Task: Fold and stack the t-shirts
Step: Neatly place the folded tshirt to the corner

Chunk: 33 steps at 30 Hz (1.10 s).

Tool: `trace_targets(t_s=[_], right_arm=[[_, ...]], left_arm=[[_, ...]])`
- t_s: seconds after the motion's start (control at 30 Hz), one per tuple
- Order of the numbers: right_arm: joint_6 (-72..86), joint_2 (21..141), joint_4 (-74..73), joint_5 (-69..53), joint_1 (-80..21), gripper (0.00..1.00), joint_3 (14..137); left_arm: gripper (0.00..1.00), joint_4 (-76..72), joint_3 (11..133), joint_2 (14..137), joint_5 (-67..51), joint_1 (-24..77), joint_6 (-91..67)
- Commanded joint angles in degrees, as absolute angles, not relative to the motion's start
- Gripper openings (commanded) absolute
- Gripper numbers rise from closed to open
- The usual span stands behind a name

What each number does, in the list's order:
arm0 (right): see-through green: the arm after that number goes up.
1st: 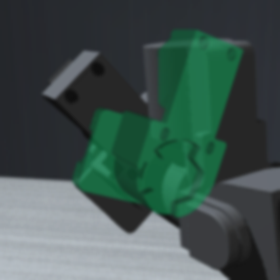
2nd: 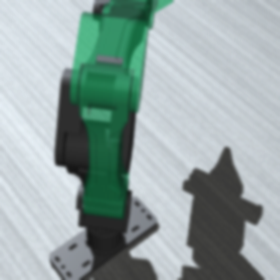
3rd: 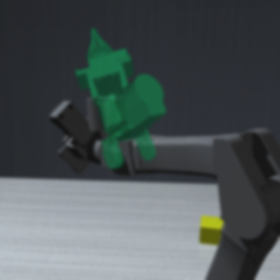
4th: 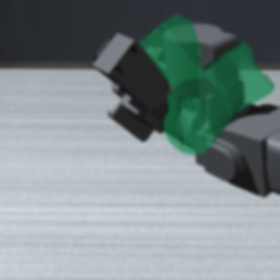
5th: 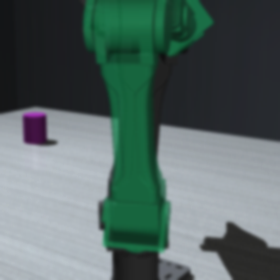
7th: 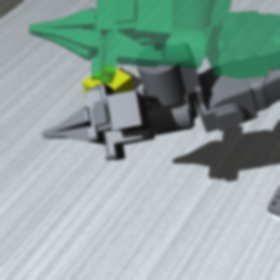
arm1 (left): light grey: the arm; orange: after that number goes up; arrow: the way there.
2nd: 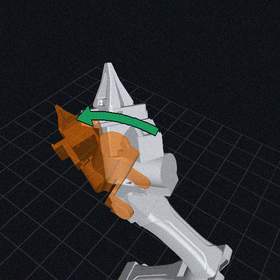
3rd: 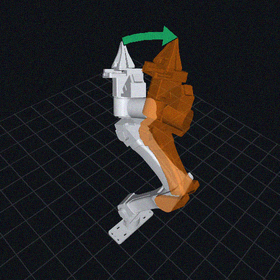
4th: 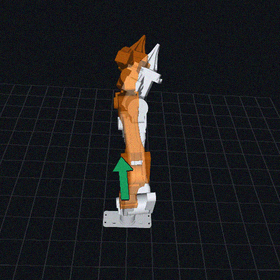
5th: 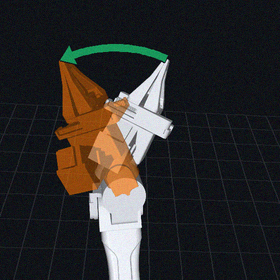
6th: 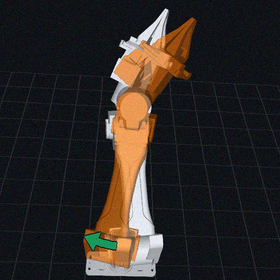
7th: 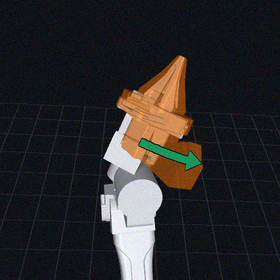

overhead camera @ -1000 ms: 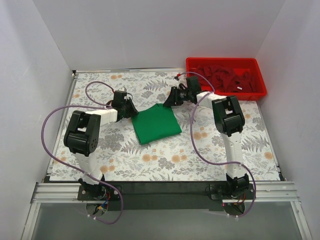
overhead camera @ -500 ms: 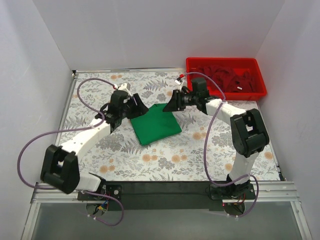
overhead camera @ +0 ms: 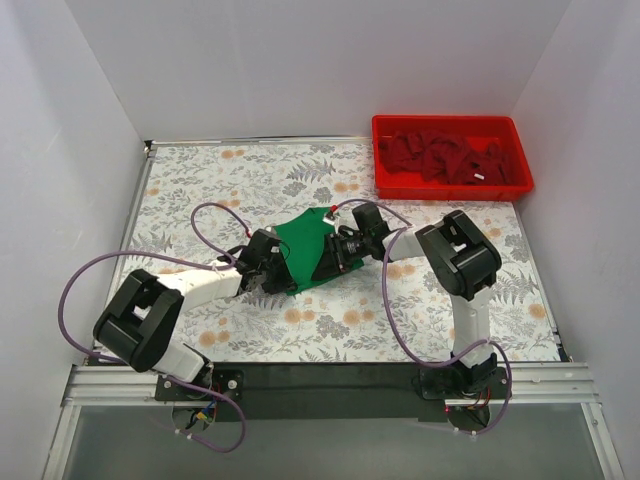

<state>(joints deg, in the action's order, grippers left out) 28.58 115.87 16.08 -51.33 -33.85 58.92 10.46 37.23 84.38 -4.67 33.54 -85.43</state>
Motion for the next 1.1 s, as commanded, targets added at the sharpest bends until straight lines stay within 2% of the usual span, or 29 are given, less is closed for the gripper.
trace_targets(t_s=[0.0, 0.3, 0.6, 0.73, 0.87, 0.9, 1.0, 1.07], right_arm=[[27.6, 117.7, 20.1, -52.0, -32.6, 0.34, 57.4], [26.2, 106.1, 19.9, -53.3, -25.9, 0.34, 53.0], [23.0, 113.8, 19.9, -50.5, -20.5, 0.33, 50.5], [21.8, 113.4, 19.9, -49.2, -20.0, 0.33, 47.6], [20.5, 105.1, 16.0, -46.1, -19.9, 0.33, 48.0], [19.9, 103.9, 14.4, -45.0, -19.9, 0.35, 48.6], [16.1, 100.6, 4.5, -40.5, -20.0, 0.36, 53.3], [14.4, 99.1, -3.7, -35.3, -20.0, 0.37, 55.7]], left_arm=[[0.11, 11.9, 35.6, 87.0, -0.8, 33.7, -86.9], [0.07, 15.3, 32.2, 81.1, 2.3, 33.6, -87.2], [0.07, 16.0, 33.5, 80.8, 2.8, 33.5, -86.4], [0.08, 17.8, 35.1, 79.2, 3.3, 33.4, -86.6], [0.22, 23.3, 39.4, 74.9, 5.5, 33.4, -85.8], [0.3, 24.2, 40.6, 73.1, 6.8, 33.2, -85.4], [0.46, 27.6, 45.0, 70.5, 9.5, 32.3, -83.4], [0.51, 29.5, 47.8, 69.6, 10.1, 30.9, -82.2]])
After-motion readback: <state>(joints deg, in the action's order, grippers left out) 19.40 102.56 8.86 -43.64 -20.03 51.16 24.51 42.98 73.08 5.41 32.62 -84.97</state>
